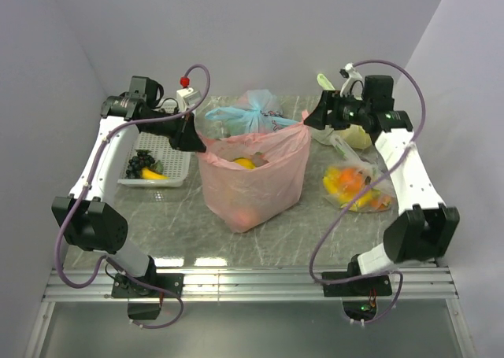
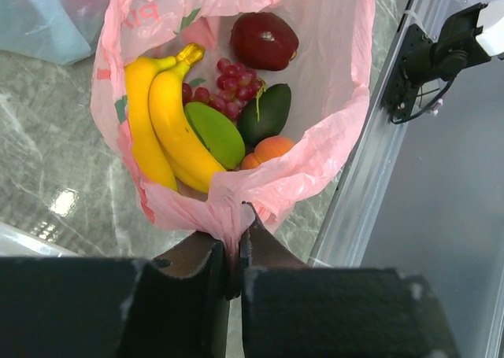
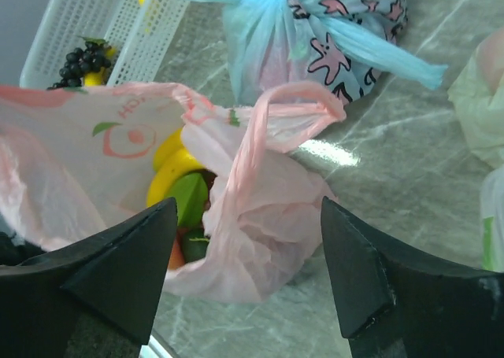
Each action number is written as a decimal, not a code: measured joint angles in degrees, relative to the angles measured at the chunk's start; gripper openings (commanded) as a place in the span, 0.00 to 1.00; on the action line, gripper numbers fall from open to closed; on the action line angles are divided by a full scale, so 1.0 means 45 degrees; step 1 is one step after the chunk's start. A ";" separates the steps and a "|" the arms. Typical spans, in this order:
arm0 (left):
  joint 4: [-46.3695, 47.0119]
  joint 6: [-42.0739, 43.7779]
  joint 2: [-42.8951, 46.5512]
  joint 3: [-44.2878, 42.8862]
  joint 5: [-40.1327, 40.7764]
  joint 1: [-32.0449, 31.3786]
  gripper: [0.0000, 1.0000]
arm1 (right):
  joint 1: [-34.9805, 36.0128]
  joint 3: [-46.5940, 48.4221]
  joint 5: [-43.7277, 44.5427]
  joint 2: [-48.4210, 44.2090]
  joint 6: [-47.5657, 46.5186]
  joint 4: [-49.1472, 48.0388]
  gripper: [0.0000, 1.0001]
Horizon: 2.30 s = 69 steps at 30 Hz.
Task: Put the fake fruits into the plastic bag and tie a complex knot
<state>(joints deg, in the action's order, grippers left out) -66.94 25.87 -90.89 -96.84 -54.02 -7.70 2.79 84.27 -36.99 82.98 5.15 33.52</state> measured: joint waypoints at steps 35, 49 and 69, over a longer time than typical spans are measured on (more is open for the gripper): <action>-0.0709 -0.0321 -0.0782 -0.4444 0.0034 0.0102 0.00 | -0.1715 -0.2074 -0.5042 -0.3002 0.5105 -0.4401 0.03; -0.1287 0.0738 -0.0029 -0.2720 -0.0170 0.0102 0.00 | -0.1423 -0.3682 -0.5372 -0.4643 0.2453 -0.4571 0.09; -0.1763 0.1443 -0.0243 -0.2939 -0.0597 0.0102 0.00 | -0.1399 -0.2365 -0.6319 0.0015 0.4896 -0.4153 0.74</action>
<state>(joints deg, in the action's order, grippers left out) -74.87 32.36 -91.98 -110.06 -56.71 -7.25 -3.51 73.63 -65.43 83.05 27.18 14.83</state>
